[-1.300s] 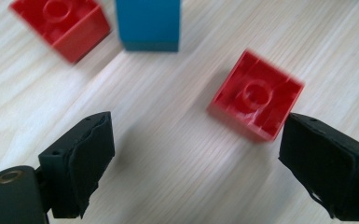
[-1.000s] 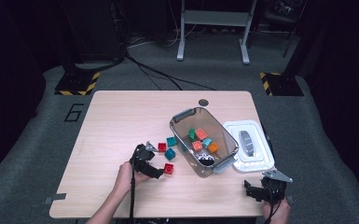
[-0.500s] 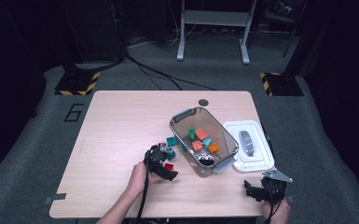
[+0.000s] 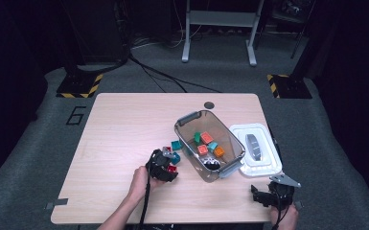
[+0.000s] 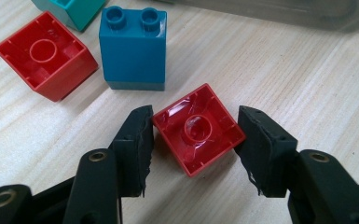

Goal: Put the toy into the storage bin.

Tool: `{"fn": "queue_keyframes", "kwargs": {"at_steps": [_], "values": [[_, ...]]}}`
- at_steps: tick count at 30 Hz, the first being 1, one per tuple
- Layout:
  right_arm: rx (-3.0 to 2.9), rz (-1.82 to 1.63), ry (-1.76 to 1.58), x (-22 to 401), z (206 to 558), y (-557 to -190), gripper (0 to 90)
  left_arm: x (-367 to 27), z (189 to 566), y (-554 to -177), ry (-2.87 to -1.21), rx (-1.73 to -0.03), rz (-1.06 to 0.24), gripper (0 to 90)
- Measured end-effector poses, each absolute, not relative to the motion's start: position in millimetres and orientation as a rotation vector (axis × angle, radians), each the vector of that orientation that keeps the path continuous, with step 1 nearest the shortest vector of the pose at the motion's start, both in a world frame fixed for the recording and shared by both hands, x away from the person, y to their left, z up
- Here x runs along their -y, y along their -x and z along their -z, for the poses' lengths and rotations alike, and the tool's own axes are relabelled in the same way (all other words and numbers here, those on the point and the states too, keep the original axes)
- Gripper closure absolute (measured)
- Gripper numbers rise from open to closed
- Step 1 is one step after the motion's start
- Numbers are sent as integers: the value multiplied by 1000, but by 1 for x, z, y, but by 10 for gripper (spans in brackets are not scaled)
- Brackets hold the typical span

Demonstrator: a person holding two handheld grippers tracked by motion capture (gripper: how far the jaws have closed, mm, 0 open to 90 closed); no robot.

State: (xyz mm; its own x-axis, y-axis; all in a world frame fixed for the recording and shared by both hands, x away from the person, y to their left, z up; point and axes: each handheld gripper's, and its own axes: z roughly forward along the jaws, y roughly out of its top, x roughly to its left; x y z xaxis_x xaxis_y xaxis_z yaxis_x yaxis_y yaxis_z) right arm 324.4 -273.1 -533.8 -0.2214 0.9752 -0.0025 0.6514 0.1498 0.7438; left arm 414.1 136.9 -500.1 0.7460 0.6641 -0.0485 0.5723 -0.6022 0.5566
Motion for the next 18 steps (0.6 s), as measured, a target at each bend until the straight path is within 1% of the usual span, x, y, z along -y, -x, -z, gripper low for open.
{"fn": "queue_keyframes", "kwargs": {"at_steps": [1, 3, 9, 18], "values": [[-1939, -862, -1546, 273, 534, -324, 6, -137, 500, -414, -2390, -926, -221, 543], [-1939, -862, -1547, 273, 534, -324, 6, -137, 500, -414, -2391, -919, -222, 573], [-1939, -862, -1546, 273, 534, -324, 6, -136, 500, -414, -2382, -914, -244, 587], [-1939, -862, -1546, 273, 534, -324, 6, -143, 496, -411, -2374, -905, -241, 592]]}}
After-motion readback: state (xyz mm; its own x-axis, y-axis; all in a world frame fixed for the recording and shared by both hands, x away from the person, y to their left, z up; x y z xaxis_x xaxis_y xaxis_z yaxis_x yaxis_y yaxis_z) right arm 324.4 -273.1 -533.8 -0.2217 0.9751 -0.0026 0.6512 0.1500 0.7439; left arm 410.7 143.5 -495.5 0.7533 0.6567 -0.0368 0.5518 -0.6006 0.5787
